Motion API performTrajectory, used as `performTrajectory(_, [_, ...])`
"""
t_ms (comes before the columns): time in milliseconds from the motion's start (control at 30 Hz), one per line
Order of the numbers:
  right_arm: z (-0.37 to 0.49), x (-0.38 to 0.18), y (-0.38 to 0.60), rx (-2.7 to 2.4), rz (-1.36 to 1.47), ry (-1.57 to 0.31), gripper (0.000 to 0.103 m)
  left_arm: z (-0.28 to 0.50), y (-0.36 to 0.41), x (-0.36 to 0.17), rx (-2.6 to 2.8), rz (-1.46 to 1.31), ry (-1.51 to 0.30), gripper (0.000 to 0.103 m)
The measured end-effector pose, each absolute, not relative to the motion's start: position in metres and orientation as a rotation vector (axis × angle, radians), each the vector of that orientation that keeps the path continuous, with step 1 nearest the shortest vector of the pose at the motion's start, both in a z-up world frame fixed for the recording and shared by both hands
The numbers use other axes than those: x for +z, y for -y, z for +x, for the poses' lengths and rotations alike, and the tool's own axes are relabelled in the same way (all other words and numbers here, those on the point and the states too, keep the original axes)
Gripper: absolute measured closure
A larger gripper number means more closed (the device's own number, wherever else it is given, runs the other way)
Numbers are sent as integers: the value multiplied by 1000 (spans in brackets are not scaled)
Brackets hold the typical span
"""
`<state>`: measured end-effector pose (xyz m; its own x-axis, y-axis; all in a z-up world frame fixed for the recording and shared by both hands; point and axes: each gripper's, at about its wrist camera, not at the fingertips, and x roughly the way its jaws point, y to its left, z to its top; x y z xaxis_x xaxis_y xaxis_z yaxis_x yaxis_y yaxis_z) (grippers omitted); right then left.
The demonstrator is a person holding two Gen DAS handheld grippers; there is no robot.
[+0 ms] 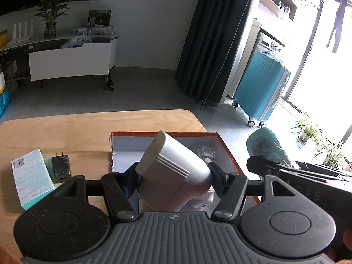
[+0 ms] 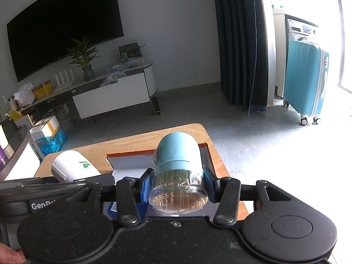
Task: Organize rigid objects
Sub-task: 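Lower and release the white plug and blue-lidded jar into the white box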
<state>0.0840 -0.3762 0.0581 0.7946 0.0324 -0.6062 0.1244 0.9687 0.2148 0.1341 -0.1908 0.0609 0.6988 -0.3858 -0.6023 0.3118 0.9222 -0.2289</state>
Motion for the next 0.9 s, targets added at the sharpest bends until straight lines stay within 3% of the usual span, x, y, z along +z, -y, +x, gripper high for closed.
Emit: performTrajectory(900, [88,39,395,-95,270,-640,41,188,214,46,-423,-98,-771,37])
